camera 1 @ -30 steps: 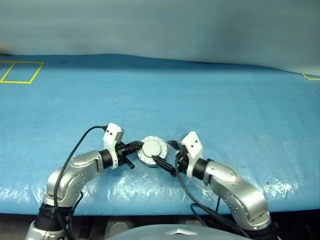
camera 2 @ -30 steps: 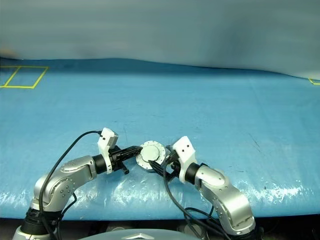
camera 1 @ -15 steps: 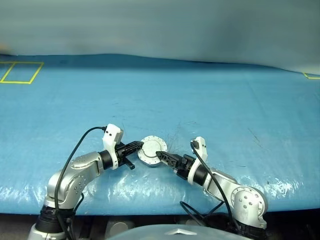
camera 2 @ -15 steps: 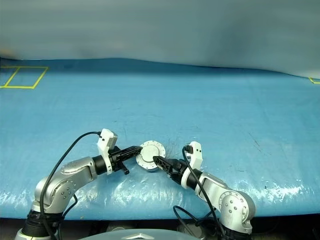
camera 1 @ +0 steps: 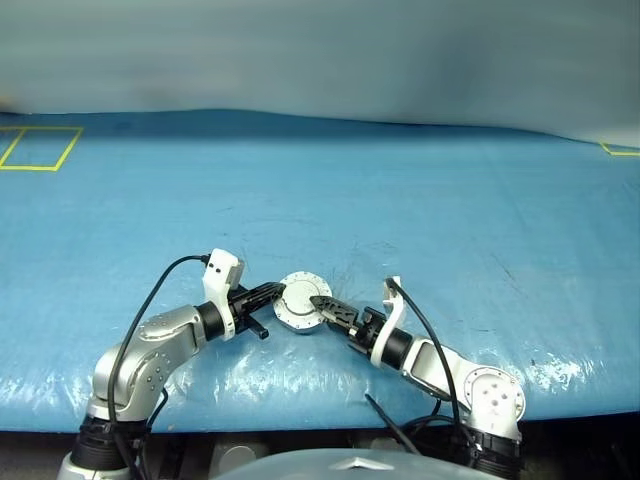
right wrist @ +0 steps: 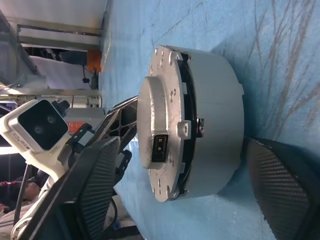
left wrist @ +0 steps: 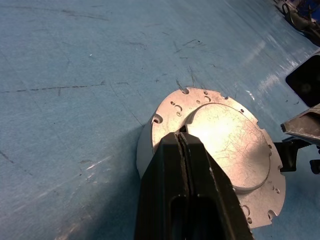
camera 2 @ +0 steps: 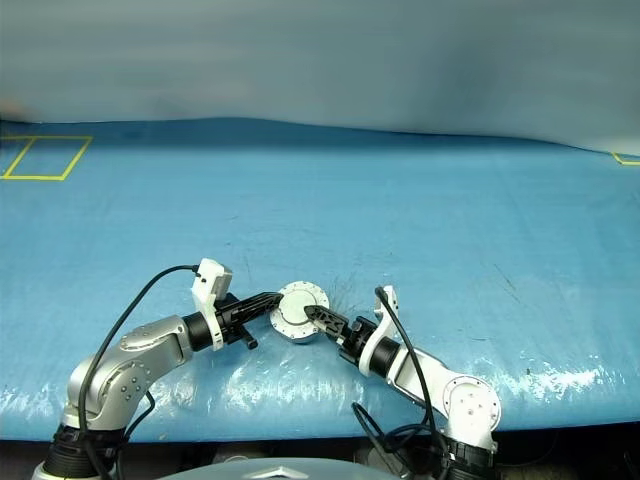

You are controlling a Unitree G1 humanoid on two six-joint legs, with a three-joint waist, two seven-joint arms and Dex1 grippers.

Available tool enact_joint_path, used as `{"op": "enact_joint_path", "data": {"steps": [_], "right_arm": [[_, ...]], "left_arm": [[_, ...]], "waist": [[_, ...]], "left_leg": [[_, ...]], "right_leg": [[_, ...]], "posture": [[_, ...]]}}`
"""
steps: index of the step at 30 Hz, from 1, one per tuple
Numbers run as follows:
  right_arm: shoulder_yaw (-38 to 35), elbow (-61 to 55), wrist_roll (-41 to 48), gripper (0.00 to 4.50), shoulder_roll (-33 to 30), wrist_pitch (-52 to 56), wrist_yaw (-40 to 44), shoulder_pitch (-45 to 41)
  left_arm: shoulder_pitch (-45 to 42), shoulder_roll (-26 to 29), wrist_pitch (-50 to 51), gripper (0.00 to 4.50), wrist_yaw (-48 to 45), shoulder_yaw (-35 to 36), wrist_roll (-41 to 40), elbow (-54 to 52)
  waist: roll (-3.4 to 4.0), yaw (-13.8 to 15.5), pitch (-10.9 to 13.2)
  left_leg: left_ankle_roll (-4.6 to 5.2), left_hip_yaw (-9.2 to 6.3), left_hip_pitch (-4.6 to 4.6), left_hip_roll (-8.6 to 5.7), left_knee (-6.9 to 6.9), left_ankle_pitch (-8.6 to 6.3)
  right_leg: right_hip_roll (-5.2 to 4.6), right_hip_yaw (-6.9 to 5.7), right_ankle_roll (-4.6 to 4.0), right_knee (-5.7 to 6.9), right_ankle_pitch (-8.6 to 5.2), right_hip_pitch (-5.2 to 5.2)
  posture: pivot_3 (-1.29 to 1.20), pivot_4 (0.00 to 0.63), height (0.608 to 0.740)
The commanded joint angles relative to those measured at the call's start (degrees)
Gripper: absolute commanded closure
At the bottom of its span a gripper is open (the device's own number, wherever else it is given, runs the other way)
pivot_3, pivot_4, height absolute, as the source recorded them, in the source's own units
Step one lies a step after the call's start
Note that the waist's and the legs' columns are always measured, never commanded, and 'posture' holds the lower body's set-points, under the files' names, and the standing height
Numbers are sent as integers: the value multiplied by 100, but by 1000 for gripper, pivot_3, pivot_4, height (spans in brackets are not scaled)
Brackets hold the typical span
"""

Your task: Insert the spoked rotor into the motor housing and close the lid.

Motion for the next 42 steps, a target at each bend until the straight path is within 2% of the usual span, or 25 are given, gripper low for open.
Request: {"op": "enact_joint_path", "data": {"steps": [1, 4, 8, 15, 18, 22, 29, 33, 38, 42], "right_arm": [[191, 88, 495, 1636, 337, -176, -210, 112], [283, 136, 723, 2576, 192, -275, -338, 193], [424, 137, 985, 3304, 36, -418, -506, 255], [693, 137, 1113, 3303, -187, -568, -618, 271], [775, 129, 1158, 3303, -250, -659, -623, 306], [830, 88, 1264, 3303, -276, -813, -638, 358], [786, -42, 1643, 3303, -375, -1224, -502, 209], [738, -116, 1806, 3303, -424, -1527, -490, -65], [665, -39, 1850, 3303, -430, -1912, -472, -538], [724, 118, 1815, 3303, -408, -2066, -455, -921]], "left_arm": [[92, -42, 111, 4500, 9, -98, -58, -114], [111, -45, 125, 4500, 6, -86, -60, -111], [121, -49, 149, 4500, 9, -82, -67, -105], [7, -96, 166, 4500, -4, -47, -116, -57], [-92, -311, 176, 4500, 138, 199, -273, -30], [-202, -633, 296, 3661, 403, 650, -518, -31], [-7, -1079, 282, 1341, 854, 1411, -1302, -193], [340, -1657, 275, 19, 1291, 1943, -2390, -365], [806, -2272, 397, 0, 2110, 2058, -3961, -378], [1041, -2647, 232, 0, 2553, 1918, -4764, -241]], "waist": [[0, 1, 0], [6, -16, 3], [7, -18, 4], [9, -19, 5], [9, -18, 5], [7, -19, 7], [10, -50, 9], [6, -23, 12], [8, -18, 16], [8, -18, 16]], "left_leg": [[0, 0, -1, 0, -1, 0], [3, 0, -2, 1, -3, -2], [3, 0, -1, 1, -1, -2], [3, 0, -1, 1, -1, -2], [3, 0, -1, 1, 0, -2], [4, 0, -3, 1, 1, -2], [4, -1, -11, 1, -2, -2], [4, -2, -24, 0, 5, -2], [5, -5, -25, 0, 12, -2], [5, -5, -28, -1, 13, -2]], "right_leg": [[0, 0, 0, 0, 0, -1], [1, 0, -1, 1, -1, -2], [1, 0, -1, 1, -1, -2], [1, 0, -2, 1, -1, -3], [1, 0, -2, 2, -1, -3], [1, 0, -1, 2, -1, -5], [2, 0, 3, 3, 1, -11], [1, -1, 8, 1, 5, -16], [3, -2, 7, 4, 4, -17], [2, -1, 8, 2, 6, -17]], "posture": [[0, 150, 740], [0, 150, 740], [0, 150, 740], [0, 150, 740], [0, 150, 740], [0, 150, 740], [0, 150, 740], [0, 150, 740], [0, 150, 740], [0, 150, 740]]}}
